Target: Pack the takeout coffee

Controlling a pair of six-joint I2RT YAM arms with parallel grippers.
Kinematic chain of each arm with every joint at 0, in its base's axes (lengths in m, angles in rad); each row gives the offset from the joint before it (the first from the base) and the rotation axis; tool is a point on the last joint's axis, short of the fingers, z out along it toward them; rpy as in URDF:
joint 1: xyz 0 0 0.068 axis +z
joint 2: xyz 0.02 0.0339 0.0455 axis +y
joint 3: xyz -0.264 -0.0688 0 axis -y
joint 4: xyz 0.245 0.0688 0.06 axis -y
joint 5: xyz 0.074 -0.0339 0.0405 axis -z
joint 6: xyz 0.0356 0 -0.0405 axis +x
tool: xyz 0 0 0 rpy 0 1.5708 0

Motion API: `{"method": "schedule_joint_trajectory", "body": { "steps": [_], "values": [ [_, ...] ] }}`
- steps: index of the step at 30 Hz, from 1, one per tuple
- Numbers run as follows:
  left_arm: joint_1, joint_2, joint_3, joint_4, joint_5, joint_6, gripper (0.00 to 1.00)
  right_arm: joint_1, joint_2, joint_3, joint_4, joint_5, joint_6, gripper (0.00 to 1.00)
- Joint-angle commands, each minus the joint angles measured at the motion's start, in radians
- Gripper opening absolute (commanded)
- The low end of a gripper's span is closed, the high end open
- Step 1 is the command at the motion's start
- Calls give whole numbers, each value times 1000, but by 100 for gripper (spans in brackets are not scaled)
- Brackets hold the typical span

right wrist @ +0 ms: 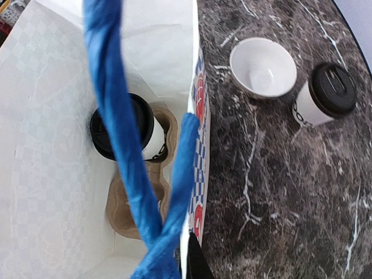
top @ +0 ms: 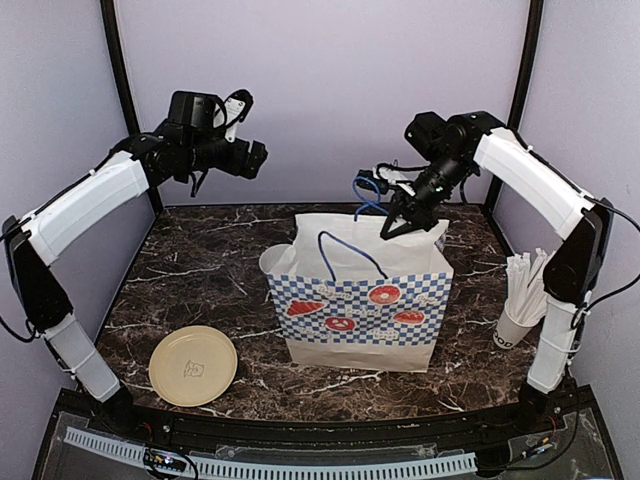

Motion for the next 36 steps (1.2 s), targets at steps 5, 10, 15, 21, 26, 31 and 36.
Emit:
{"method": "schedule_joint_trajectory", "body": {
  "steps": [5, 10, 15, 21, 26, 31, 36],
  "values": [
    [9, 246, 189, -123, 293, -28, 99, -130, -86, -87, -6, 66, -36, 0],
    [9, 358, 259, -128, 373, -24, 99, -164, -66, -82, -6, 73, -22, 0],
    [9, 445, 300, -134, 439, -30, 99, -165, -42, -52, -6, 63, -1, 0],
    [6, 517, 323, -138, 503, -32, 99, -165, -26, -37, -6, 55, 6, 0],
    [-6, 551, 326, -120, 509, -18, 99, -165, -21, -45, -6, 52, 3, 0],
    [-17, 600, 358, -108, 442, -4, 99, -165, -17, -45, -6, 39, 5, 0],
    [-21, 645, 387, -95, 376, 1, 99, -165, -11, -47, -7, 29, 8, 0]
  ]
}}
